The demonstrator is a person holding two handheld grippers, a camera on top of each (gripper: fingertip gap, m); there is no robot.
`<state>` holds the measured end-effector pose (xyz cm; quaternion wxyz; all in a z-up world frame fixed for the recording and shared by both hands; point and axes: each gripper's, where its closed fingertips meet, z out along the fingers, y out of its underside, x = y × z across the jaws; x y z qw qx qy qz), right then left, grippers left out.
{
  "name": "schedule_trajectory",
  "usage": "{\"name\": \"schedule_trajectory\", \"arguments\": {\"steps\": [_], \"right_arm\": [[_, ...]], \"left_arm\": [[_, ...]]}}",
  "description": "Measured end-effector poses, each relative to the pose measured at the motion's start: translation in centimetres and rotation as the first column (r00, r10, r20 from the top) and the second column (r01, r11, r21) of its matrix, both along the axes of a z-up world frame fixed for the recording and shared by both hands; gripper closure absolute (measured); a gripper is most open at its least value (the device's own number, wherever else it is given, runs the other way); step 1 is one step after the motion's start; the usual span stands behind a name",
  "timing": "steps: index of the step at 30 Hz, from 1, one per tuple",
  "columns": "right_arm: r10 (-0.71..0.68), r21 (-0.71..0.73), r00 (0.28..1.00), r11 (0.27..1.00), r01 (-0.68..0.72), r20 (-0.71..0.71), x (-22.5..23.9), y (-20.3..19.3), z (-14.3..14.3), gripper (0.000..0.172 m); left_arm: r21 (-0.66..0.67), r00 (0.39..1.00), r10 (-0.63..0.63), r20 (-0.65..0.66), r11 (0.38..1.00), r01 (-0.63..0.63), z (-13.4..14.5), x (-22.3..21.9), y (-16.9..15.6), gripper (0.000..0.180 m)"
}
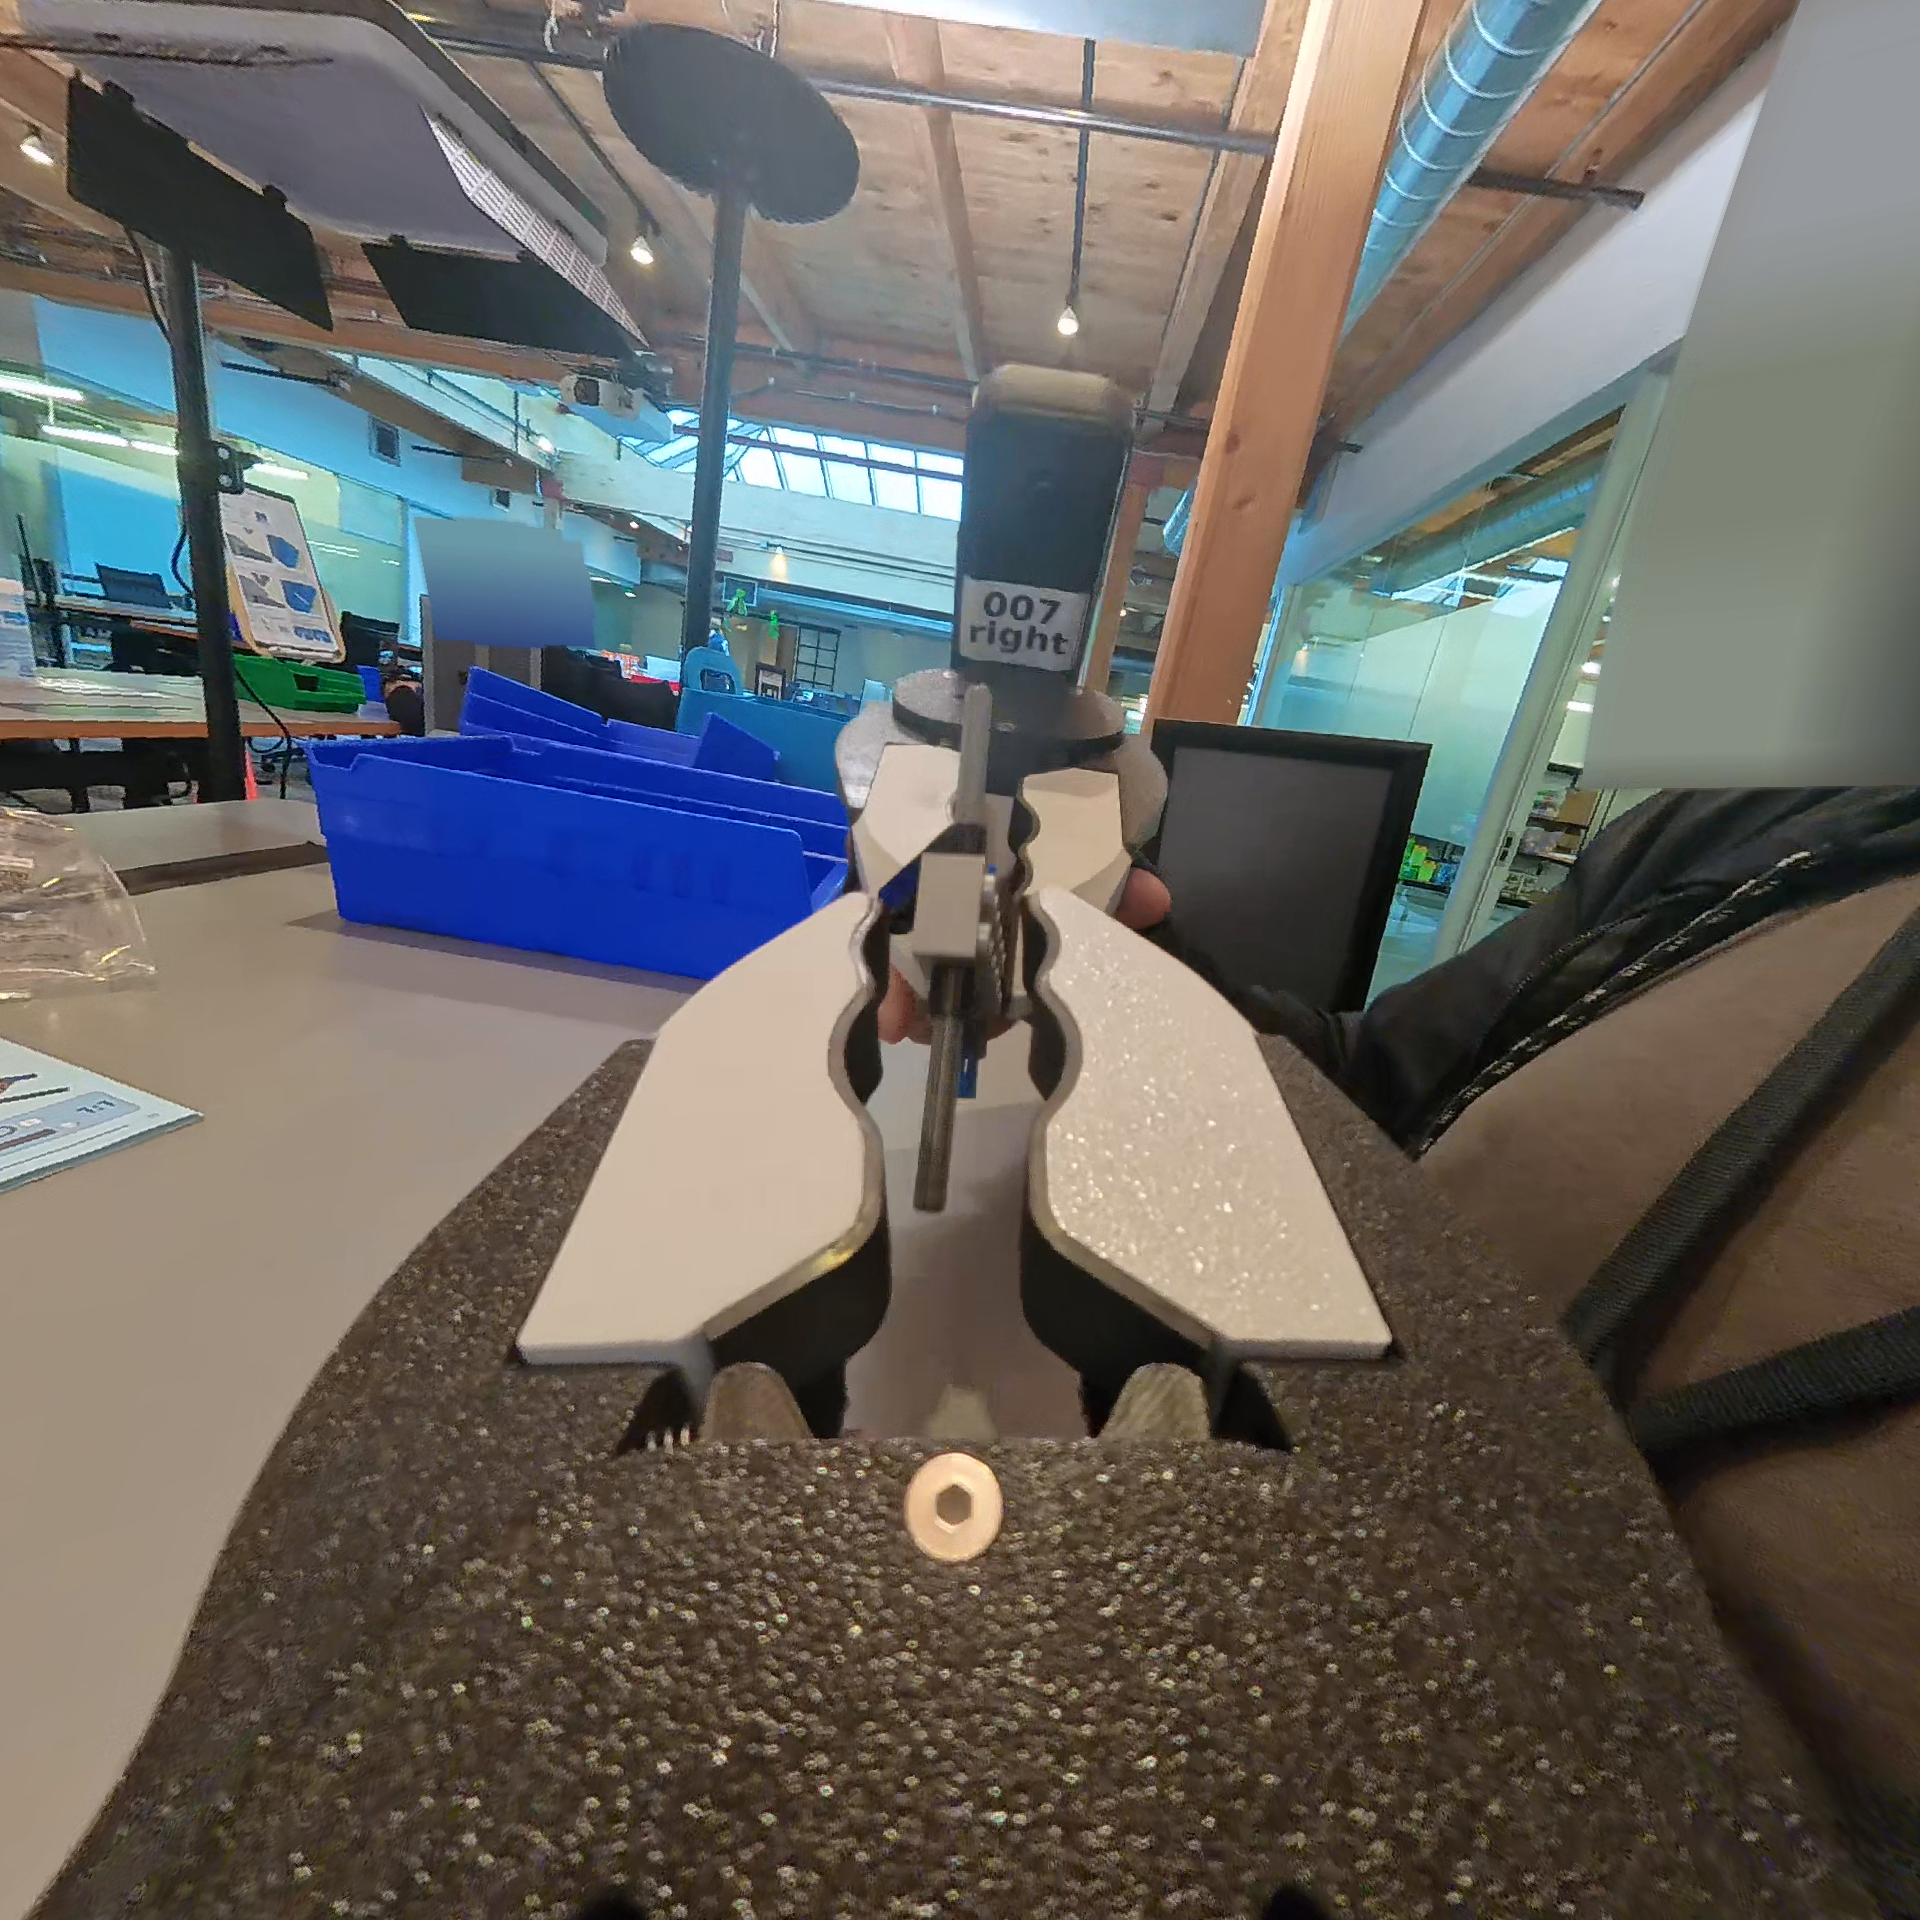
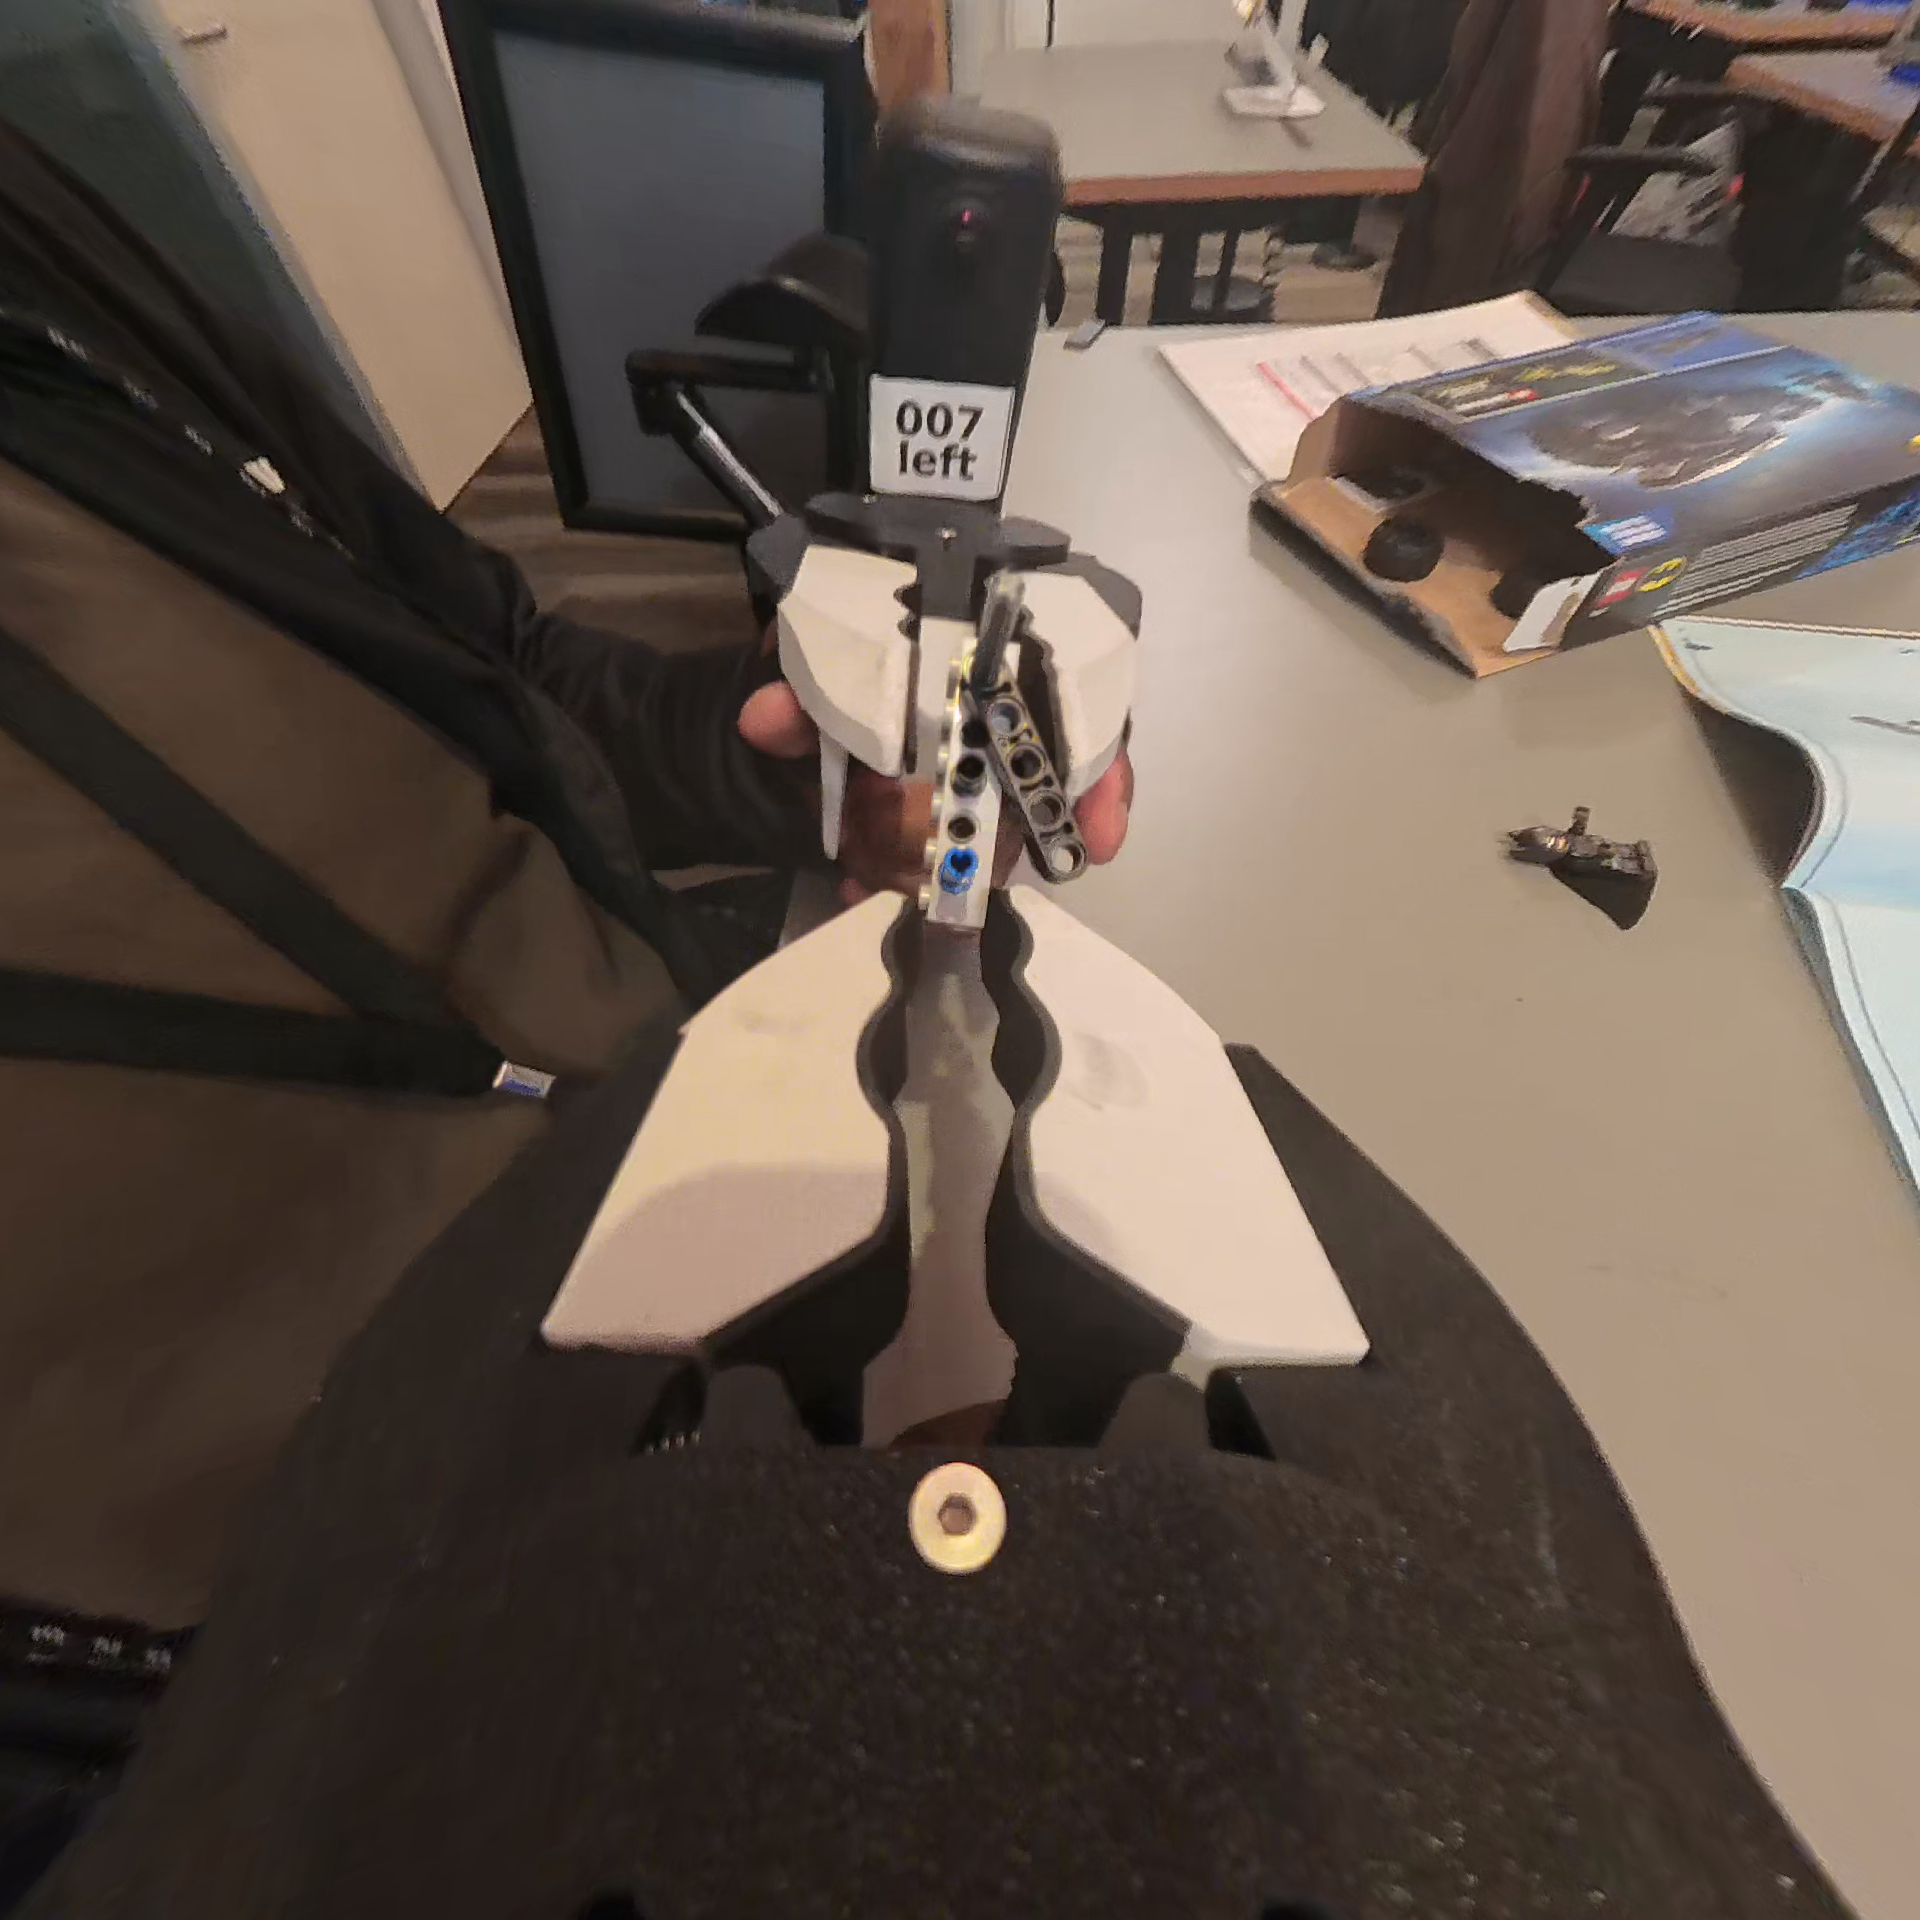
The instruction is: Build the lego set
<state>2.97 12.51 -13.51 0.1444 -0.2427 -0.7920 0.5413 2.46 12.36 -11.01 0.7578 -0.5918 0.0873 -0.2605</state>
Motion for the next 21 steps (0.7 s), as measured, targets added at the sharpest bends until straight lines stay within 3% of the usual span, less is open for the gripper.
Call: {"name": "schedule_trajectory", "arguments": {"steps": [5,12,21], "right_arm": [[0.034,0.033,0.999,0.999,-0.034,0.004,0.2,0.0,-0.3,0.16],[0.016,-0.033,0.998,0.999,-0.018,-0.055,0.5,0.5,-0.4,0.155],[-0.007,-0.256,0.995,0.967,-0.019,-0.1,0.0,1.6,1.3,0.155]], "left_arm": [[-0.032,0.997,-0.014,-0.071,0.999,0.011,-0.9,0.9,0.1,0.168],[-0.016,0.998,-0.054,-0.025,0.998,0.053,-0.6,1.1,-0.3,0.169],[0.008,0.988,-0.149,0.04,0.989,0.149,-0.2,1.5,-1.1,0.169]]}}
